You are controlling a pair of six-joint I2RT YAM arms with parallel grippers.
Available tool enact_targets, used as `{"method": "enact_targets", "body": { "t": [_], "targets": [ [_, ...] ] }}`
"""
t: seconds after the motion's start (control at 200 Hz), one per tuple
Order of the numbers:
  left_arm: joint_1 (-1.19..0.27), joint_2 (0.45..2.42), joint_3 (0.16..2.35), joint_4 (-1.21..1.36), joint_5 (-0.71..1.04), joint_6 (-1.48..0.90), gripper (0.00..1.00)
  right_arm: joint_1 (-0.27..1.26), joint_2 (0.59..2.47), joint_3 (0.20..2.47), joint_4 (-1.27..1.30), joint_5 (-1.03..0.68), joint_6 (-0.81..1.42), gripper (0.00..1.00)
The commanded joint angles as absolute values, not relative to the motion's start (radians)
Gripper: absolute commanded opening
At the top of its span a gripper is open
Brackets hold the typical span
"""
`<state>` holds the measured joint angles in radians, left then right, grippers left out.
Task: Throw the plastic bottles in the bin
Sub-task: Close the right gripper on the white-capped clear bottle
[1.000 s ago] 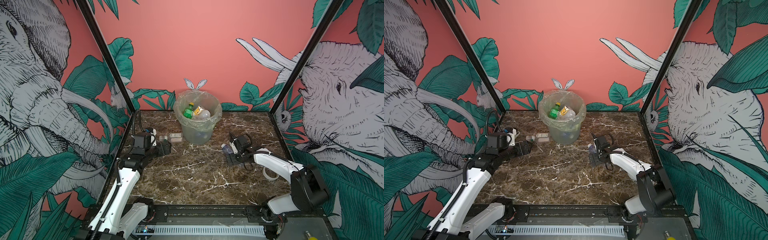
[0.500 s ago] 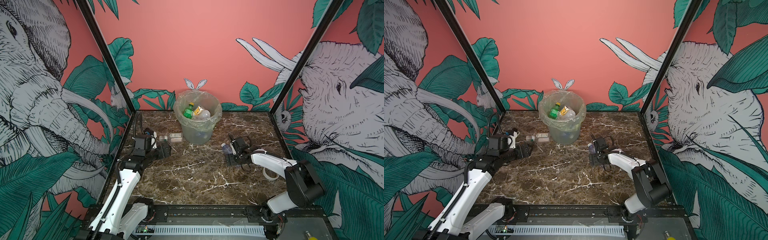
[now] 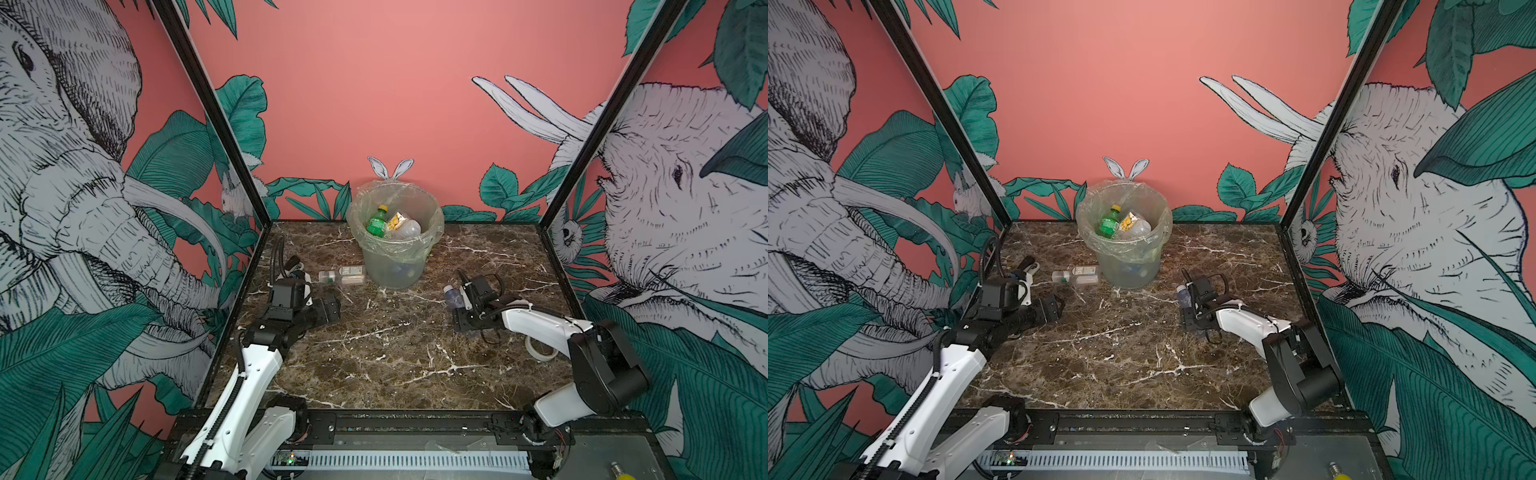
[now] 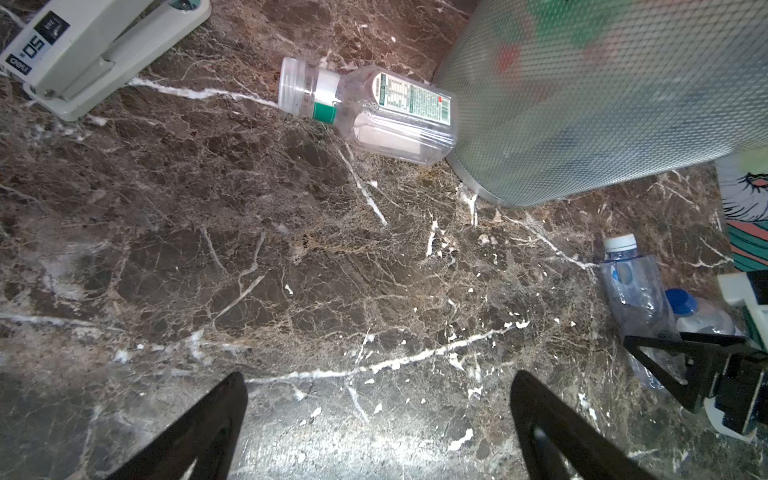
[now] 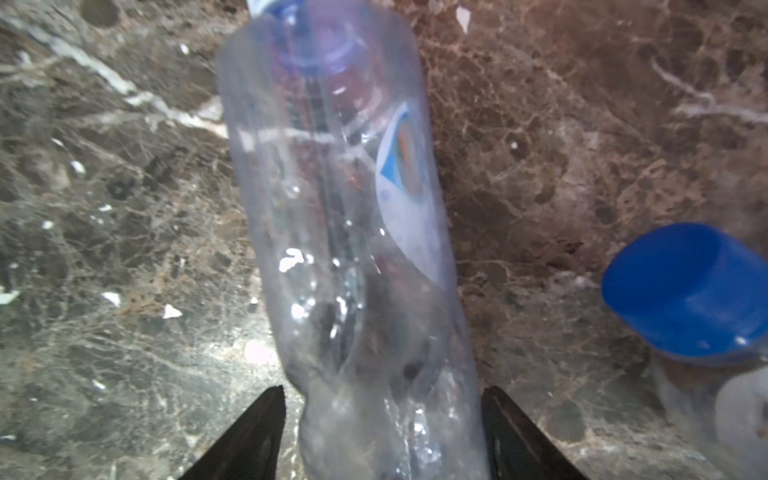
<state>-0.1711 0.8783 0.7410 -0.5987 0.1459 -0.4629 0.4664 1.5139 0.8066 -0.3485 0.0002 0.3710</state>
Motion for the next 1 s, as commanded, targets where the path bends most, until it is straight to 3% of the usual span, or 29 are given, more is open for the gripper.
{"method": "enact_targets", "body": {
  "t": [0.0,0.55,0.99],
  "targets": [
    [-0.166,0.856,0.719,-0.586,0.127,-0.487,0.99,0.466,1.467,0.788,-0.297,-0.034,0.395,0.65],
    [-0.163,0.849,0.721,-0.598,0.101,-0.476,0.99,0.486,1.27,0.702,-0.193,-0.14,0.592,0.53],
    [-0.162,0.836,0.704,-0.607,0.101,-0.475,0.99,0.496,1.375,0.759,-0.298,0.04,0.525,0.72]
  ]
}}
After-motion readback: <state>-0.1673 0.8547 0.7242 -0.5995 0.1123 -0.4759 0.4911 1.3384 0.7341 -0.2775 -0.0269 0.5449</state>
